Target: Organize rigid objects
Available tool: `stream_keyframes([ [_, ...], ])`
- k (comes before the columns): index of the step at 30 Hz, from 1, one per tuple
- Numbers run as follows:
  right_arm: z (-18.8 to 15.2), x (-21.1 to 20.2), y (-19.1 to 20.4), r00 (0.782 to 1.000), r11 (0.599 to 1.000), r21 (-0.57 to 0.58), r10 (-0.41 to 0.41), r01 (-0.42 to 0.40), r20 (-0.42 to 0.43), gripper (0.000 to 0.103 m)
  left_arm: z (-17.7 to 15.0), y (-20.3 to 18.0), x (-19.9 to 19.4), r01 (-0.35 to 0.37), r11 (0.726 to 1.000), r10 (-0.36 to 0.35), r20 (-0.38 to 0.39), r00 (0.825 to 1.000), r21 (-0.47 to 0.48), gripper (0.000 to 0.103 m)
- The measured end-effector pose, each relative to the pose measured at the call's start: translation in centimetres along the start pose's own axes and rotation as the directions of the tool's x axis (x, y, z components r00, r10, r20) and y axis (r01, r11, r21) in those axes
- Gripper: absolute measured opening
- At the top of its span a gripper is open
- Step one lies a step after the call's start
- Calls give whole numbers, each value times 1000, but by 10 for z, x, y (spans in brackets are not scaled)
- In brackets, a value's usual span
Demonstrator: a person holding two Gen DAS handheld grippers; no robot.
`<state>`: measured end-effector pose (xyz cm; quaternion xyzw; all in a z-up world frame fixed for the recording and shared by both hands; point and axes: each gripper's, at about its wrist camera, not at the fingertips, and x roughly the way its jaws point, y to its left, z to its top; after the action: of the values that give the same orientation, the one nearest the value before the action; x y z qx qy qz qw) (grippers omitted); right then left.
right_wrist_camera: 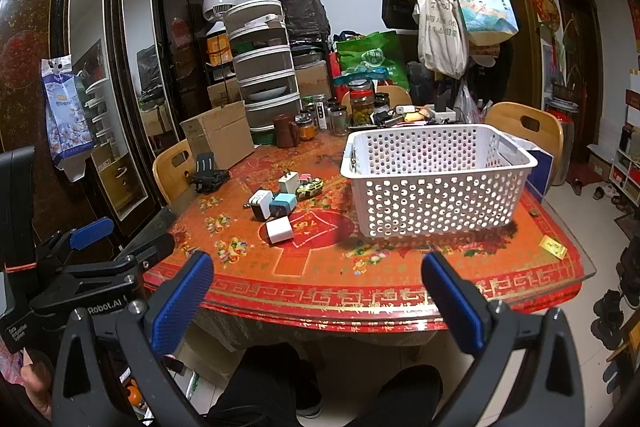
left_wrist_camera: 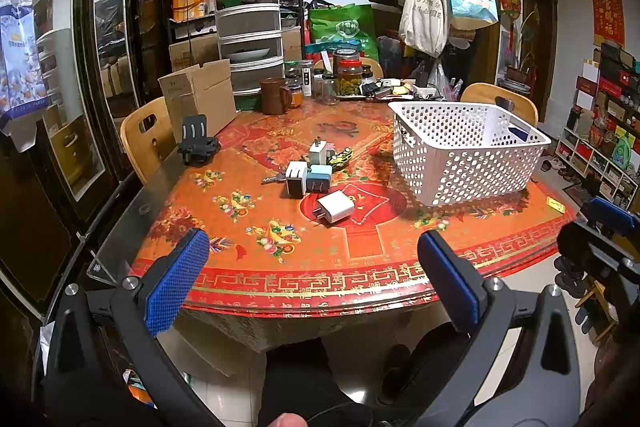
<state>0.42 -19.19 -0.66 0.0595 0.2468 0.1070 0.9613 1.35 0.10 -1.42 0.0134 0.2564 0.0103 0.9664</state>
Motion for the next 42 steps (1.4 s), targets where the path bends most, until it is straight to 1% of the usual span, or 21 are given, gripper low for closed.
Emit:
stream_keyframes([
  [3,-3,6,-9,1000,1000,2,-14,14,-9,103,-1,1,13,-17,1000,17,-15,1000,-4,103],
  [6,-2,17,-29,997,997,2,-71,71,-7,103,1,9,39,-18,1000,17,-50,999,-22,103],
  [8,9,25,-60,990,990,13,-138,138,-5,103,5,15,58,-42,999,39,-80,996,-34,103],
  [10,26,36,-99,975,975,32,-220,221,-18,103,10,24,79,-65,997,59,-119,991,-44,103],
  [11,34,43,-117,970,969,43,-241,242,-29,103,13,28,87,-78,996,71,-129,989,-46,103],
  [15,81,92,-216,940,939,115,-308,325,-144,103,22,44,118,-123,990,112,-145,983,-65,103],
  [17,95,117,-252,926,924,147,-321,352,-197,102,25,52,142,-122,990,107,-189,976,-71,103],
  [18,101,132,-272,917,916,158,-332,370,-223,100,25,54,151,-102,992,84,-217,973,-72,103],
  [19,107,149,-291,901,905,157,-347,394,-260,92,25,56,162,-71,995,50,-248,967,-76,103],
  [20,110,162,-303,890,900,158,-353,407,-289,80,24,56,171,-52,996,29,-271,962,-75,103],
  [21,112,179,-319,875,893,162,-350,419,-333,74,22,58,180,-47,996,23,-286,958,-76,103],
  [22,113,191,-323,870,894,164,-341,418,-358,64,20,61,188,-46,995,19,-294,955,-86,103],
  [23,111,204,-331,861,897,158,-329,414,-387,57,19,63,195,-45,994,14,-302,953,-97,103],
  [24,110,216,-335,857,900,155,-317,407,-407,53,18,67,204,-41,992,2,-314,949,-117,103],
  [25,108,223,-339,857,905,159,-301,396,-419,48,16,67,208,-41,991,-1,-317,948,-125,103],
  [28,104,229,-334,866,914,163,-278,372,-416,43,14,66,221,-65,991,24,-325,945,-116,103],
  [30,102,227,-328,868,915,160,-279,370,-411,33,14,60,229,-69,994,36,-333,942,-90,103],
  [32,102,227,-323,871,918,159,-274,364,-409,17,13,53,233,-56,996,30,-339,940,-69,103],
  [34,103,229,-318,873,920,153,-275,360,-403,10,14,41,238,-44,998,28,-335,942,-41,103],
  [36,103,231,-315,870,921,141,-282,364,-404,6,15,29,243,-33,999,26,-331,943,-17,103],
  [42,104,232,-312,867,913,141,-303,384,-396,6,16,2,257,11,1000,-12,-331,944,-5,103],
])
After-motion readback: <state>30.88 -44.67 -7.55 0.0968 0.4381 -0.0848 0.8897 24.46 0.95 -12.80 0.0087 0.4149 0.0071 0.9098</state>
